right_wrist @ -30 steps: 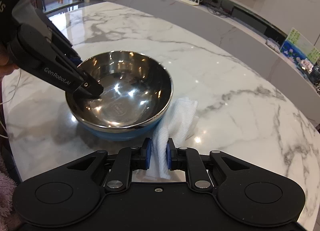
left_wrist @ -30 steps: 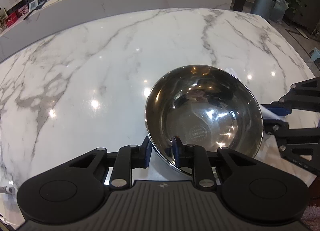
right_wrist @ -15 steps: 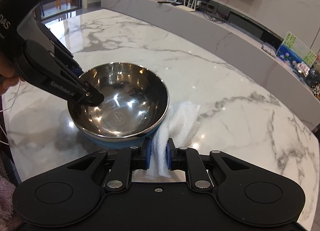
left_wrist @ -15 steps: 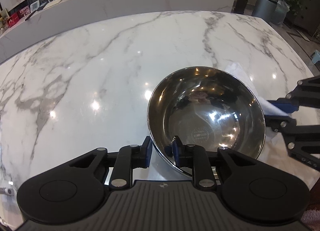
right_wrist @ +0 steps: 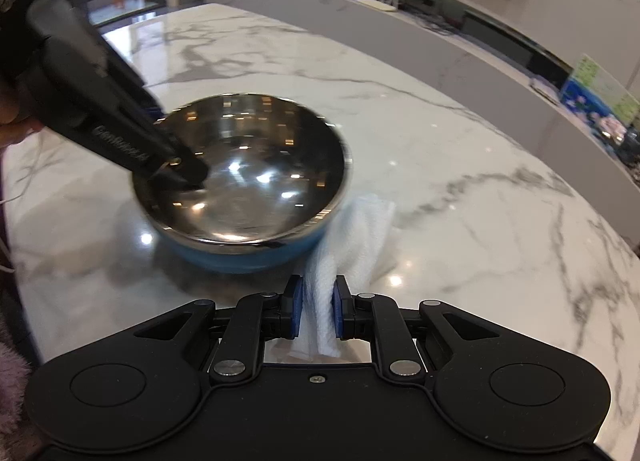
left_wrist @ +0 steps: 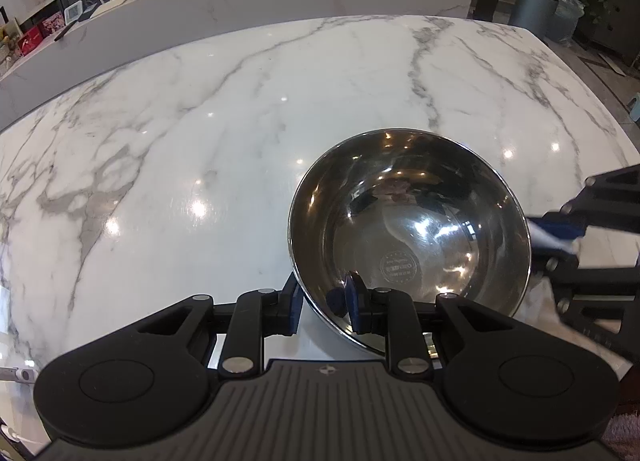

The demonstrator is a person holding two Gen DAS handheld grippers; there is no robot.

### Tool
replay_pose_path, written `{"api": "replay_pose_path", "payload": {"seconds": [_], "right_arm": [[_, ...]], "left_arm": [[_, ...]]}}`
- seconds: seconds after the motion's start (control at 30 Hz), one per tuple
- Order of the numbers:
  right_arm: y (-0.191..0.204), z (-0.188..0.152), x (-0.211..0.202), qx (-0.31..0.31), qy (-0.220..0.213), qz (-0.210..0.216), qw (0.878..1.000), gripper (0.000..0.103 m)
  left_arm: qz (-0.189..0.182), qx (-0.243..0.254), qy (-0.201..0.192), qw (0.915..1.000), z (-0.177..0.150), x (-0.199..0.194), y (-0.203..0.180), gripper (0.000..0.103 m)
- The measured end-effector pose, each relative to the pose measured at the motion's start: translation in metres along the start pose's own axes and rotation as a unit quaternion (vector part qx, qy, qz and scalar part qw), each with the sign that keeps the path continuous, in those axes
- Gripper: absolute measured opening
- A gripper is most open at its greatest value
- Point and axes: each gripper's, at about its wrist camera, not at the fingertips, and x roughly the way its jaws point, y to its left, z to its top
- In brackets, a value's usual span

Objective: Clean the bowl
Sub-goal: 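Open both tools, releasing the bowl rim and the white cloth beside the bowl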

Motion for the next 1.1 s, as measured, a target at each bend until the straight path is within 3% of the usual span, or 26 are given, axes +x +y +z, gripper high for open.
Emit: {"api": "replay_pose_path", "payload": {"seconds": [0.17, 0.23, 0.4, 0.5, 0.57, 0.6, 0.7, 0.8, 0.9, 1.1], "right_arm": [[-0.018, -0.007, 0.003, 0.044, 0.016, -0.033, 0.998, 0.013], [-0.022, -0.011, 0.006, 0.064, 0.025, -0.030, 0.997, 0.013], [-0.021, -0.014, 0.008, 0.082, 0.026, -0.032, 0.996, 0.017], [-0.022, -0.015, 0.006, 0.095, 0.027, -0.036, 0.995, 0.028], [-0.024, -0.016, -0.002, 0.113, 0.017, -0.046, 0.992, 0.047], [-0.025, -0.016, -0.006, 0.122, 0.010, -0.051, 0.991, 0.048], [-0.026, -0.017, -0.016, 0.154, 0.000, -0.061, 0.986, 0.057], [-0.023, -0.021, -0.027, 0.188, -0.003, -0.069, 0.980, 0.060], [-0.020, -0.026, -0.037, 0.222, -0.009, -0.077, 0.972, 0.063], [-0.003, -0.035, -0.057, 0.270, -0.017, -0.094, 0.958, 0.064]], "left_arm": [[0.001, -0.003, -0.006, 1.0000, 0.000, 0.000, -0.001, 0.023], [0.001, -0.004, -0.009, 1.0000, 0.000, -0.001, 0.000, 0.033], [0.000, -0.006, -0.019, 0.9998, 0.001, -0.007, -0.001, 0.044], [0.000, -0.011, -0.028, 0.9996, 0.000, -0.013, 0.001, 0.053], [-0.003, -0.018, -0.034, 0.9992, -0.001, -0.017, 0.003, 0.065], [-0.005, -0.021, -0.038, 0.9990, -0.001, -0.020, 0.004, 0.073], [-0.013, -0.034, -0.048, 0.9982, -0.001, -0.028, 0.009, 0.075], [-0.029, -0.044, -0.060, 0.9968, -0.002, -0.037, 0.011, 0.077], [-0.041, -0.055, -0.076, 0.9947, -0.007, -0.047, 0.012, 0.089], [-0.032, -0.066, -0.118, 0.9902, -0.023, -0.067, 0.007, 0.089]]}}
